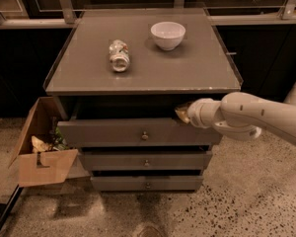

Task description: Open top drawer

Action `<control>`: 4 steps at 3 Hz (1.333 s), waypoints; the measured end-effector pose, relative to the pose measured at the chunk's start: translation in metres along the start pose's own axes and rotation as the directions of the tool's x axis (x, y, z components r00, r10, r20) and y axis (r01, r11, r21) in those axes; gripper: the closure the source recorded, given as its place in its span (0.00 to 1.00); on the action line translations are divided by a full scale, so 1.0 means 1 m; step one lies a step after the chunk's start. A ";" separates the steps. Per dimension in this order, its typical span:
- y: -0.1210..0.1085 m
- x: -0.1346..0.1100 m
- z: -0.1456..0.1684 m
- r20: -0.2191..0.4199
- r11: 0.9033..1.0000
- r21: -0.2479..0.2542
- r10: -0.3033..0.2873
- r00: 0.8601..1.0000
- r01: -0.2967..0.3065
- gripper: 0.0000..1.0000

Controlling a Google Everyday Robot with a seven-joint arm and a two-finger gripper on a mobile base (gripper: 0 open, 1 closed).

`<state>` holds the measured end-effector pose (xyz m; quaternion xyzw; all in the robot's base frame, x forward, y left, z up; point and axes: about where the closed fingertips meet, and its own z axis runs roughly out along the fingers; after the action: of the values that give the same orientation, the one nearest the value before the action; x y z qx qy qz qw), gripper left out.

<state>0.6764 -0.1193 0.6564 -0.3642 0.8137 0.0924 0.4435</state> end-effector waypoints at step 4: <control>0.012 0.016 -0.004 -0.059 0.996 -0.082 -0.036 0.998 0.031 1.00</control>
Offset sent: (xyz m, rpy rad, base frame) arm -0.0292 -0.0177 -0.0497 -0.1666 0.1681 0.1820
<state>0.6602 -0.1208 0.6447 -0.3979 0.8161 0.1069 0.4053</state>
